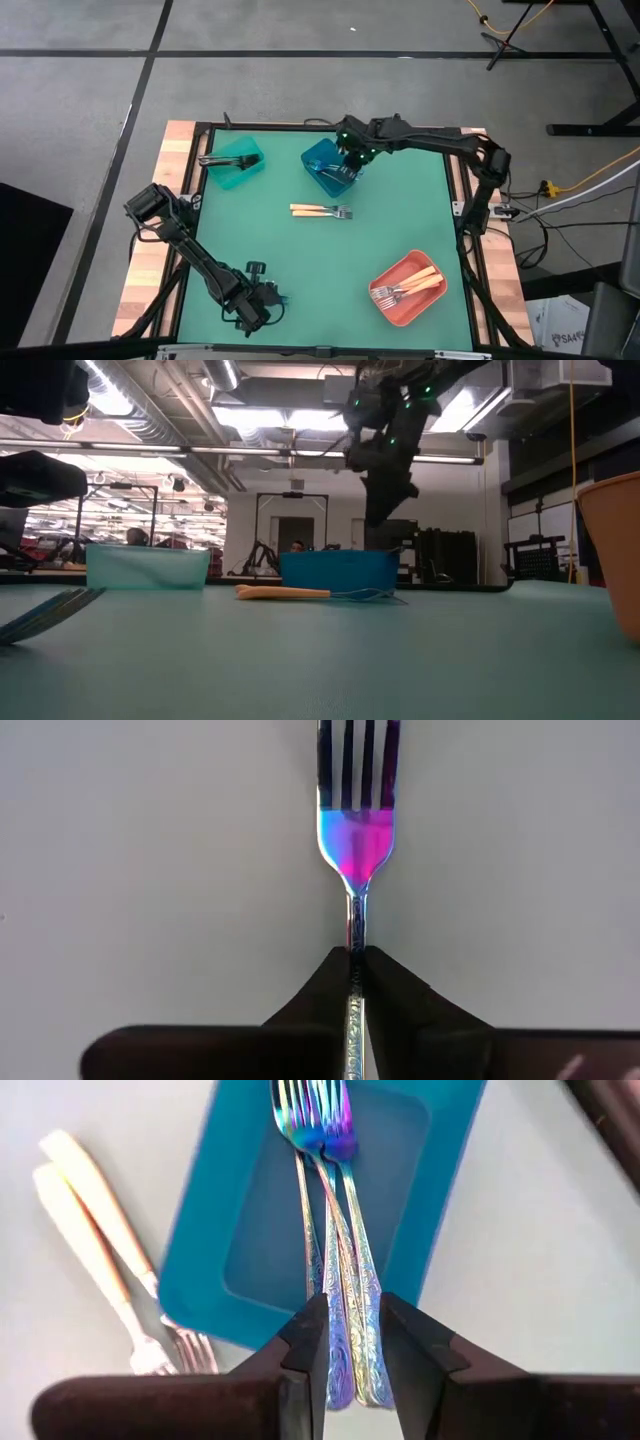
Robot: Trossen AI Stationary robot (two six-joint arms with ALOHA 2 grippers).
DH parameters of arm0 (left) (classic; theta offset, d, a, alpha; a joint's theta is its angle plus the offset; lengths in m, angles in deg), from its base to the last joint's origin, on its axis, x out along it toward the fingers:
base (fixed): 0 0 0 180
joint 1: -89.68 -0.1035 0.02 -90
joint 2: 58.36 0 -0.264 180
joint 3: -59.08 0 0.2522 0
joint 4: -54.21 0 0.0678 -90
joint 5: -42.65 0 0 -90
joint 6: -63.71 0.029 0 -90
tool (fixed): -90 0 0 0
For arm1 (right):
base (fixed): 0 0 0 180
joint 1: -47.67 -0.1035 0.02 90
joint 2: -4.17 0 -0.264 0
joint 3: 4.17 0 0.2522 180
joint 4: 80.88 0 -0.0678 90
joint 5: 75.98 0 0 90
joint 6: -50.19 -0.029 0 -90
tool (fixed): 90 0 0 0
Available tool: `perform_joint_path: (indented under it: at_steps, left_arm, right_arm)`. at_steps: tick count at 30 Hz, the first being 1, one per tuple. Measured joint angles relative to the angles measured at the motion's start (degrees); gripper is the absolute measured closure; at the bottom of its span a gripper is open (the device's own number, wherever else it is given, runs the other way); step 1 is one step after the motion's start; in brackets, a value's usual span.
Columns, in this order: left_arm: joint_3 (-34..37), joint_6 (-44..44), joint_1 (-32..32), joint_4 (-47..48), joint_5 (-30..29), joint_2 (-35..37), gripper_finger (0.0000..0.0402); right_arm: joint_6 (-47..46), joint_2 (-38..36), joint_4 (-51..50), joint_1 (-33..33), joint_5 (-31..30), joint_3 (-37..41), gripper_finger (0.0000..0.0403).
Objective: Sort silverware by color (type)
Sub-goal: Put the purple fork into the blue bin
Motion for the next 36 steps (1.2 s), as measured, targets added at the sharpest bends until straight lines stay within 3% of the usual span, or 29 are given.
perform_joint_path:
  at_steps: [15, 25, 36]
  left_arm:
    - [0.08, -0.78, 0.07, -1.07, -1.88, -0.07, 0.0386]
    - [0.11, -7.62, -0.03, -1.71, -4.13, -0.15, 0.0386]
    - [0.23, -8.15, -1.56, -4.64, -8.41, -0.34, 0.0386]
  right_arm:
    - [2.4, -17.69, -5.11, -0.29, -0.72, -0.02, 0.032]
    - [0.31, -24.27, -12.2, -12.7, -19.48, -0.02, 0.032]
    - [-5.81, -24.84, -18.42, -26.8, -28.86, -0.02, 0.032]
